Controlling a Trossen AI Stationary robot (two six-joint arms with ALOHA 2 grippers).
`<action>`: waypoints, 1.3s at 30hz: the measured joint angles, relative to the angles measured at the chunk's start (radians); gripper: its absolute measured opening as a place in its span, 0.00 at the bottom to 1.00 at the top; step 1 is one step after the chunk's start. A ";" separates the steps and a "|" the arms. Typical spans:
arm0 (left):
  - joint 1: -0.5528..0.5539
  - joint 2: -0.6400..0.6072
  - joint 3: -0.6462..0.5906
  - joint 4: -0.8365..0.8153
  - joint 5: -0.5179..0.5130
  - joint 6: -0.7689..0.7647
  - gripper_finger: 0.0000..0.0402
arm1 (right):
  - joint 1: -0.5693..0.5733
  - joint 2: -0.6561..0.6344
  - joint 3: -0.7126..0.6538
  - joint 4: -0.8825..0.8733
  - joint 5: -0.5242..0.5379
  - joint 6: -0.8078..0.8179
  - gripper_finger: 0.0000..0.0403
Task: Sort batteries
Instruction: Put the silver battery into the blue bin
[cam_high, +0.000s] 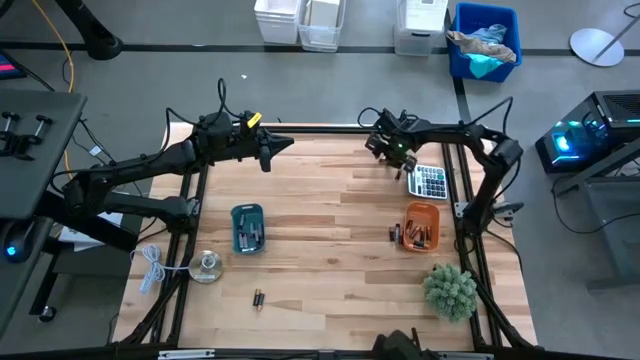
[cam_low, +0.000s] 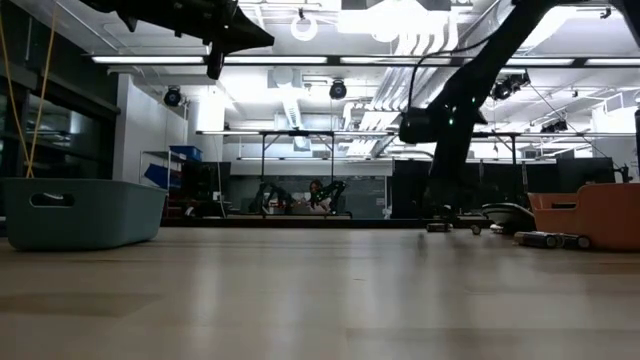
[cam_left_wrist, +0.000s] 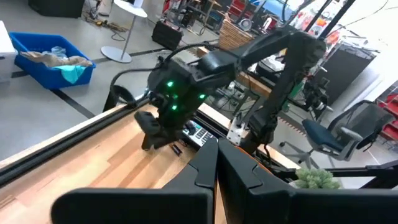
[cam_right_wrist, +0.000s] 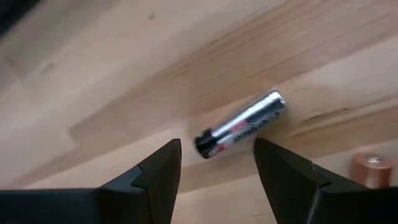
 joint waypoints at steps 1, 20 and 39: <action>0.000 0.000 0.000 0.000 0.000 0.000 0.00 | -0.003 0.009 0.002 0.000 -0.004 0.022 0.50; 0.000 0.000 0.000 -0.003 0.002 0.036 0.00 | -0.002 0.038 -0.034 -0.043 0.013 -0.081 0.08; -0.001 0.000 0.000 -0.033 -0.004 0.035 0.00 | 0.460 0.012 -0.049 0.213 -0.179 -0.190 0.08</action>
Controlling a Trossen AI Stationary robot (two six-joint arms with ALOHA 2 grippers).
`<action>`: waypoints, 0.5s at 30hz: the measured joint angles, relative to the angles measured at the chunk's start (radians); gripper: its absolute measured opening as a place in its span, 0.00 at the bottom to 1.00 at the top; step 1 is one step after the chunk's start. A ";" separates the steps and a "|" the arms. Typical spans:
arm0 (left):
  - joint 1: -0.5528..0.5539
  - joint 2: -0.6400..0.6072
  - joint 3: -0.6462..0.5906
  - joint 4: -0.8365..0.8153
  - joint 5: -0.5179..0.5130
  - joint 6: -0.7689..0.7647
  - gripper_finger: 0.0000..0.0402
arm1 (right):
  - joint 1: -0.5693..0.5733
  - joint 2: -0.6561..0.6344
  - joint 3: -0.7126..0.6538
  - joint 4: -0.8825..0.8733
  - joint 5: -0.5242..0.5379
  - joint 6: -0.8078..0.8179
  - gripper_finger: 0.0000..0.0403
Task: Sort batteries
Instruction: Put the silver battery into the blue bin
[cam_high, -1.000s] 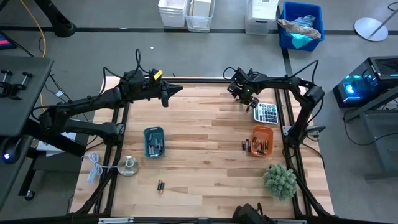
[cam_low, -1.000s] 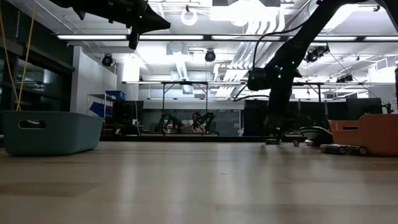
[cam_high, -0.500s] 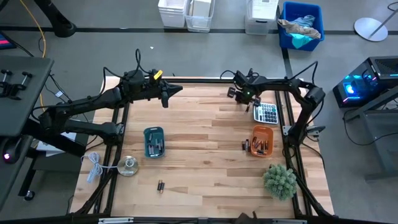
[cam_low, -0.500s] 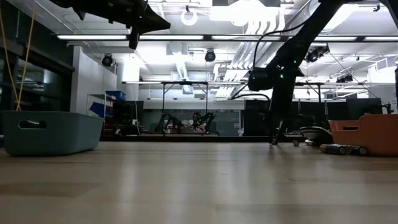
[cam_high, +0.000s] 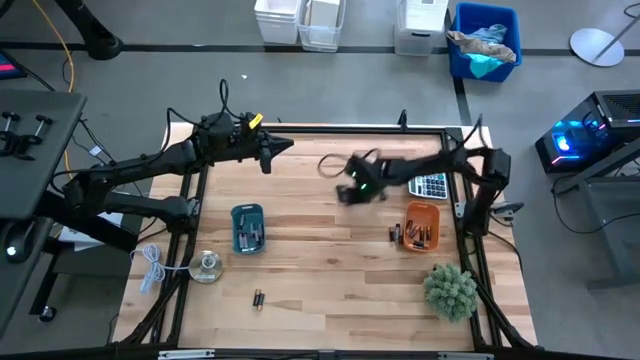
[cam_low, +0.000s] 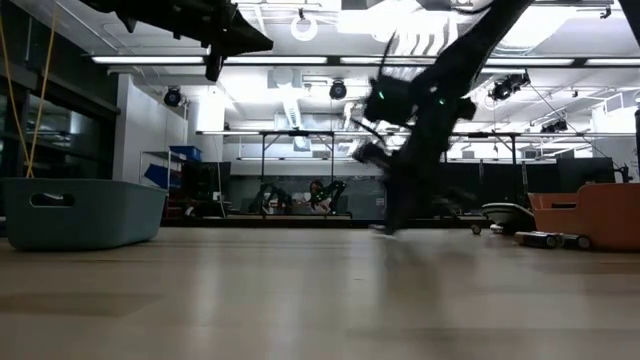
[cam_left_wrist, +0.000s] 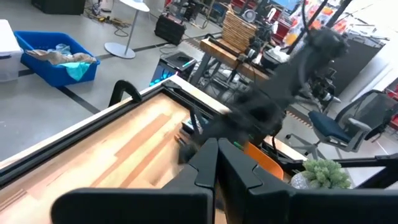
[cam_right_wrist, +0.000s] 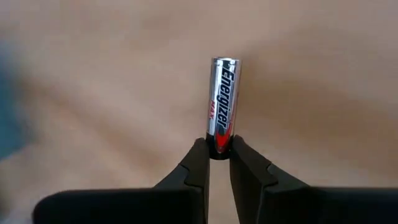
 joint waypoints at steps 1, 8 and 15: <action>0.000 0.000 0.000 0.004 -0.003 0.000 0.00 | 0.033 0.002 0.001 0.077 -0.023 0.022 0.08; 0.000 0.000 0.000 0.068 -0.005 -0.022 0.00 | 0.153 0.128 0.096 0.445 -0.032 0.132 0.08; 0.000 -0.003 0.000 0.193 0.116 -0.071 0.00 | 0.217 0.379 0.529 0.371 -0.150 -0.100 0.08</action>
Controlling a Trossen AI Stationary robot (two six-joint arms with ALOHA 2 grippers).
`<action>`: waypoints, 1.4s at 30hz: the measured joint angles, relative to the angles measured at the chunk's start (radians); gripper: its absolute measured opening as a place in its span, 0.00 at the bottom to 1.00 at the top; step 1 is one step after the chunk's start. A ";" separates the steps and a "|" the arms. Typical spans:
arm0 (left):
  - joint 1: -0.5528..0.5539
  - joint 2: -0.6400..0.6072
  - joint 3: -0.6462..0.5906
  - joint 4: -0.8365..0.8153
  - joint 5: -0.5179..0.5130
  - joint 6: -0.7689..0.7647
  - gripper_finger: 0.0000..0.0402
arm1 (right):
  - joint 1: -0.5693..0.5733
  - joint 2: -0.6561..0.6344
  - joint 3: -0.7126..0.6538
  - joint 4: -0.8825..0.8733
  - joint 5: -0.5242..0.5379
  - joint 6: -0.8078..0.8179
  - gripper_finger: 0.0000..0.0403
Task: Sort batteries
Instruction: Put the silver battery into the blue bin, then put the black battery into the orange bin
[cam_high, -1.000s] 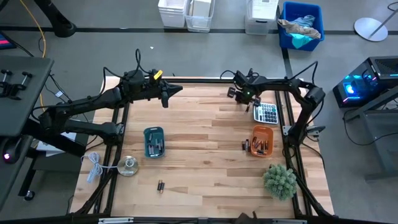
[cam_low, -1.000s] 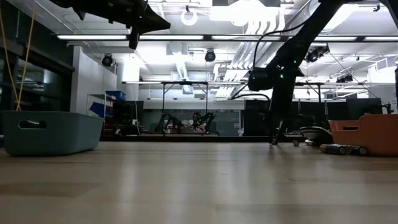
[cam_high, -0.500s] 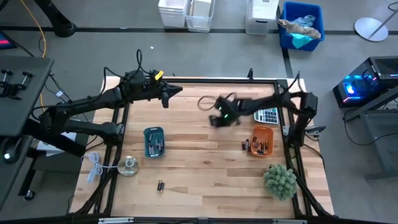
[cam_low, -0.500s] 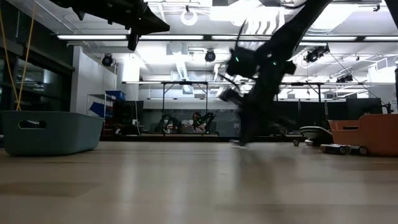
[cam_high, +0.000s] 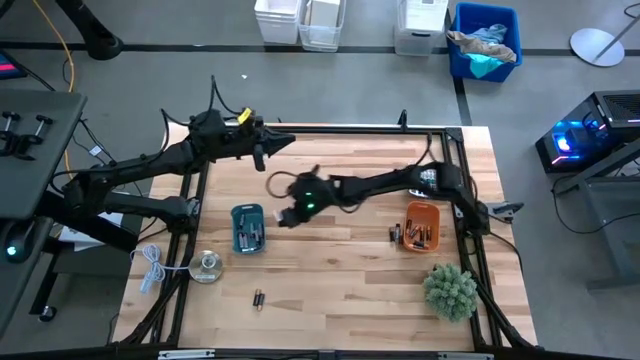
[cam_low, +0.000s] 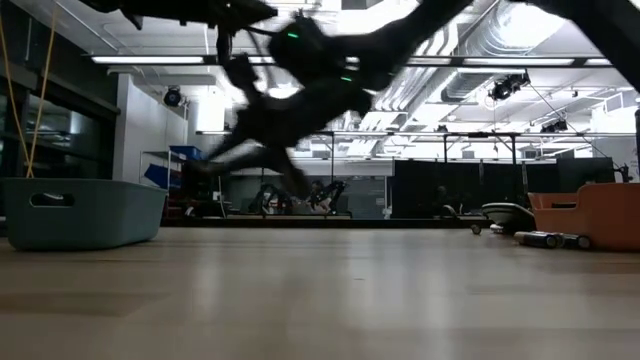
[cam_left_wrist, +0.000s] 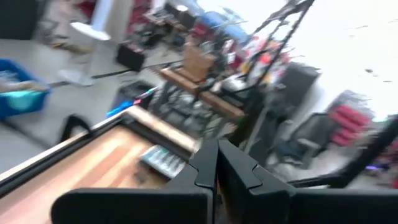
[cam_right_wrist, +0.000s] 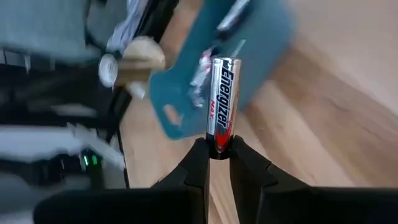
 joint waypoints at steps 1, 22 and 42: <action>0.000 -0.003 0.000 0.019 0.015 -0.015 0.00 | 0.005 0.028 0.062 -0.037 -0.021 -0.047 0.08; 0.000 -0.145 0.000 0.175 0.049 -0.086 0.00 | -0.016 0.337 0.824 -0.775 -0.196 -0.523 0.52; -0.859 0.012 0.000 -0.781 -0.319 -0.170 0.00 | -0.335 -0.502 -0.133 -1.043 0.170 -0.827 0.52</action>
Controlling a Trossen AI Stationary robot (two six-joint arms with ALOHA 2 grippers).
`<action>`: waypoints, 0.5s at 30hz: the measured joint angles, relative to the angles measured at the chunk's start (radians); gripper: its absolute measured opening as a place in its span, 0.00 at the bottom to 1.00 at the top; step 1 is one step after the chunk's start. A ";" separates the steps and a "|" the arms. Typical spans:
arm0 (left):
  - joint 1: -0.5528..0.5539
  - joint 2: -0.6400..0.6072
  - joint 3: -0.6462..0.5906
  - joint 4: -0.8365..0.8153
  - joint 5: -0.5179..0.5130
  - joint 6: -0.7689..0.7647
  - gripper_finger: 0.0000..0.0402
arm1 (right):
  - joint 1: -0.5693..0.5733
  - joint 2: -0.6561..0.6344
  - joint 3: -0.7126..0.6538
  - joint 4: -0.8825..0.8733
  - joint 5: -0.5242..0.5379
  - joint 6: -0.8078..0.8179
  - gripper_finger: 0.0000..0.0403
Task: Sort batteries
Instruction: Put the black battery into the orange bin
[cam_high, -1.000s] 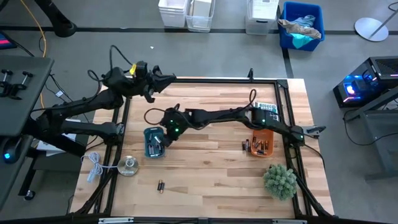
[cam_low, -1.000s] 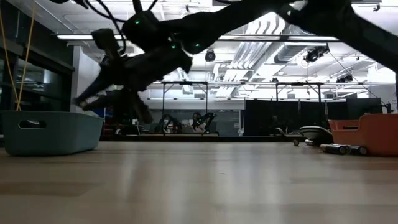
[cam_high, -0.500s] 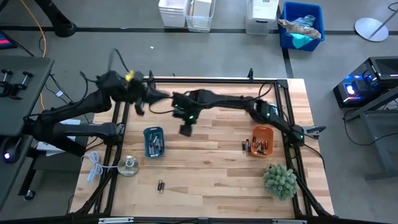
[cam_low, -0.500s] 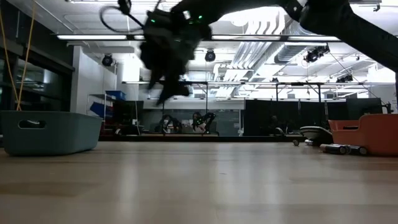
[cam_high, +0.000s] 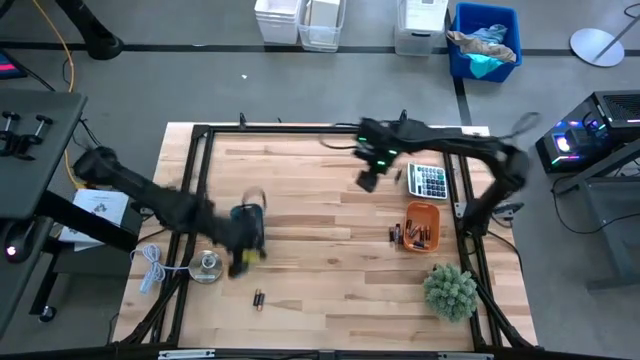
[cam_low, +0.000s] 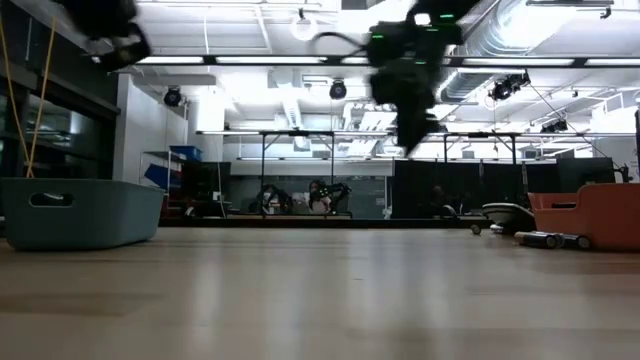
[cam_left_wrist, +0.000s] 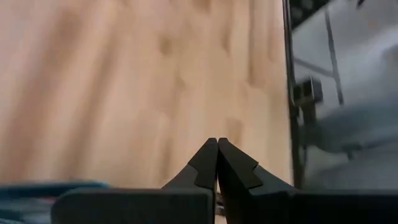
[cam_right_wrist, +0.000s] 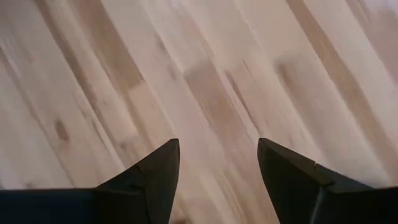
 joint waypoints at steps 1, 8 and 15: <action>-0.055 0.048 0.000 0.027 -0.019 -0.064 0.00 | -0.008 -0.065 -0.079 0.028 0.000 0.022 0.52; -0.246 0.400 0.092 0.163 -0.022 -0.605 0.00 | 0.010 -0.438 -0.523 0.219 -0.001 0.170 0.52; -0.250 0.572 0.265 -0.079 0.080 -0.993 0.07 | 0.044 -0.603 -0.739 0.291 -0.042 0.292 0.52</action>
